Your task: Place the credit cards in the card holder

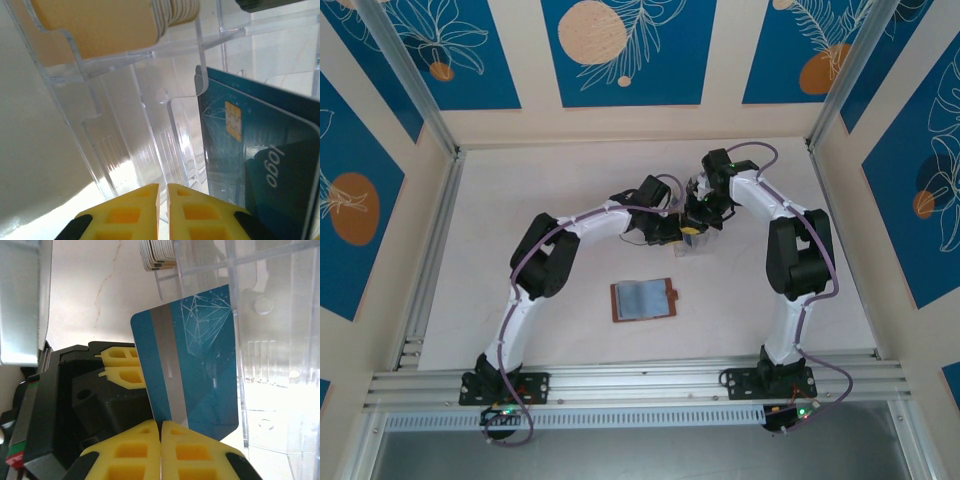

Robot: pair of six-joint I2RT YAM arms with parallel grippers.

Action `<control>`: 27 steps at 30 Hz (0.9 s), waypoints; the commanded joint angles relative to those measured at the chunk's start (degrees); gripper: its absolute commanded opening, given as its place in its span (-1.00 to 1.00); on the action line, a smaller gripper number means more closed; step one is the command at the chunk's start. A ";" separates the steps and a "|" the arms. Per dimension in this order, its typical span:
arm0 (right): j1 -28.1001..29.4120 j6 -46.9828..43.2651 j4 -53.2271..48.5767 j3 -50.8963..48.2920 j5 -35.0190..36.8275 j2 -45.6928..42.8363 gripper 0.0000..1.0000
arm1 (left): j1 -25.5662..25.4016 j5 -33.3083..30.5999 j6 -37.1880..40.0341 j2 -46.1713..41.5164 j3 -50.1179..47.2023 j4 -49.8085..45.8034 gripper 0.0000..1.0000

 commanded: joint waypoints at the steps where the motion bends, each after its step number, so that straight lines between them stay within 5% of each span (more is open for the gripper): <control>1: 0.11 0.97 0.70 -0.81 -3.44 -2.33 -0.93 | -1.88 2.36 0.82 1.30 2.15 0.00 -0.77; 27: -3.90 0.97 -0.92 -3.90 -1.25 -11.79 -1.00 | 0.78 6.06 -1.45 -1.96 -0.19 2.88 -0.77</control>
